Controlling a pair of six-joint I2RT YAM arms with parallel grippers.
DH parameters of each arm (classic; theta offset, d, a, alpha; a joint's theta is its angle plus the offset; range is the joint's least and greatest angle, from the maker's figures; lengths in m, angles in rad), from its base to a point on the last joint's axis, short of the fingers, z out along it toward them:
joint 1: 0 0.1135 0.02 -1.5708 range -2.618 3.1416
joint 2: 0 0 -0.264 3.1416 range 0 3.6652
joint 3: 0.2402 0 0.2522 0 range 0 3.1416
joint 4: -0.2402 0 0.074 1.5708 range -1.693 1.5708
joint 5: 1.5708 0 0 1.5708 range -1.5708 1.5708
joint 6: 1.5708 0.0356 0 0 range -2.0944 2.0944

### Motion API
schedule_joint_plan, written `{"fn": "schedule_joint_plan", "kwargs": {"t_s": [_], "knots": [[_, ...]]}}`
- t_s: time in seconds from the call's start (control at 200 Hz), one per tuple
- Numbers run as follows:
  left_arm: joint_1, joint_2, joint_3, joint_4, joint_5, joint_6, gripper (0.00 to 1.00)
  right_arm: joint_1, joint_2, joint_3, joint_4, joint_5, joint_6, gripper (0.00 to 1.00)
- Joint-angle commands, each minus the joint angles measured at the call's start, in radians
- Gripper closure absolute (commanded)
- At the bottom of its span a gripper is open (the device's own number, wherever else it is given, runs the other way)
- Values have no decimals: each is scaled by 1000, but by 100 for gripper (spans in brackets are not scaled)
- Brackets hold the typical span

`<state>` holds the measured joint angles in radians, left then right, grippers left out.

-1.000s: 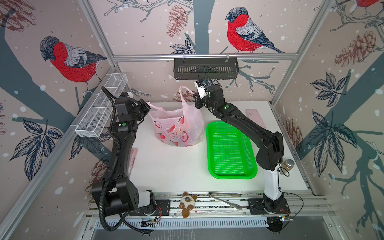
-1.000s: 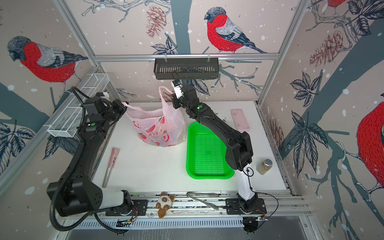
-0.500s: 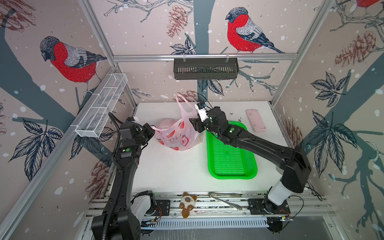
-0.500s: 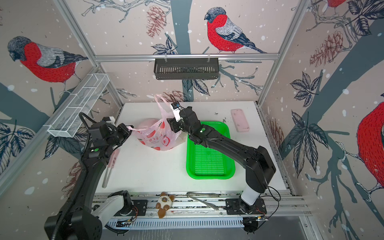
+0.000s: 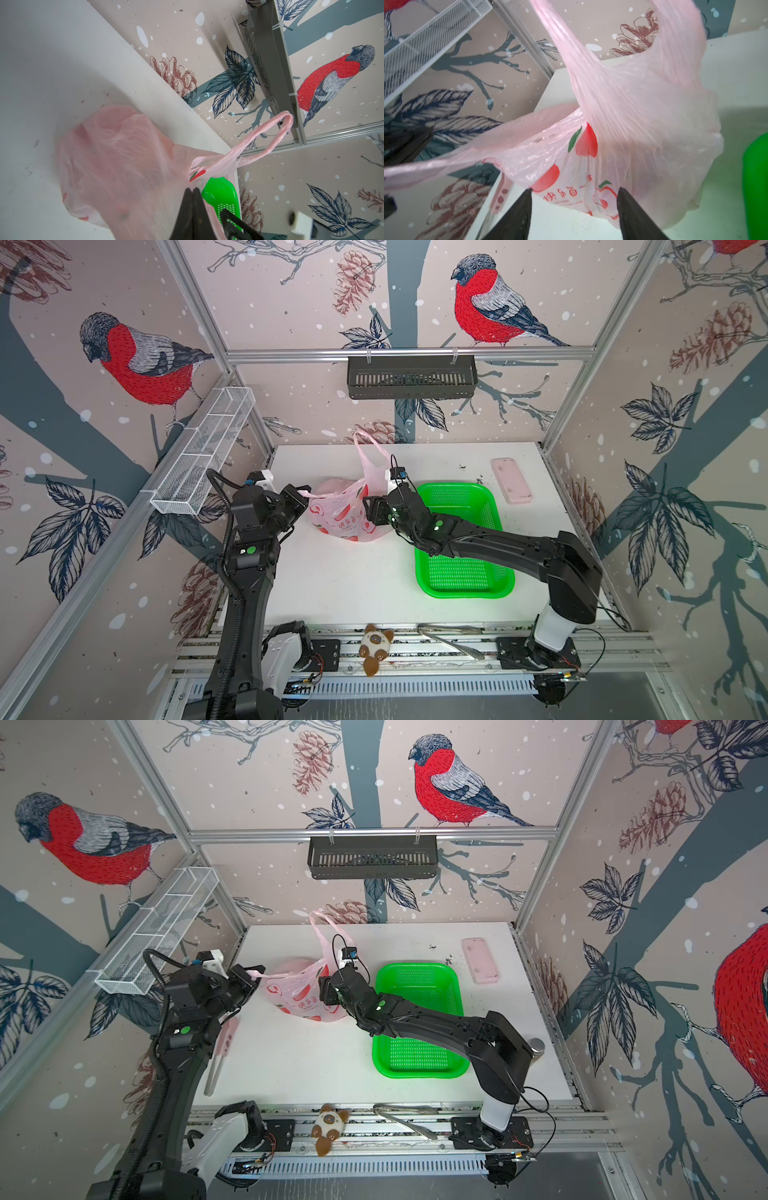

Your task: Untie the knot of the plastic bag and take out the fruit

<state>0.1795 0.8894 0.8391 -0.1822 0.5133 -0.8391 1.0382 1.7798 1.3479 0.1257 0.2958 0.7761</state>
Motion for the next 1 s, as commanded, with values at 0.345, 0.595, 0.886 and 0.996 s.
{"fn": "schedule_joint_plan", "kwargs": {"t_s": [0.345,0.595,0.886,0.996], "knots": [[-1,-78,-24,47,36,-20,100,-13,216,215,-4,12,307,33],[-12,-93,-47,70,38,-18,100,-30,286,293,-77,14,349,45],[-14,-100,-77,113,50,-33,100,-46,297,267,-61,1,365,47],[-15,-102,-86,125,57,-34,100,-59,319,279,-52,-17,374,47]]}}
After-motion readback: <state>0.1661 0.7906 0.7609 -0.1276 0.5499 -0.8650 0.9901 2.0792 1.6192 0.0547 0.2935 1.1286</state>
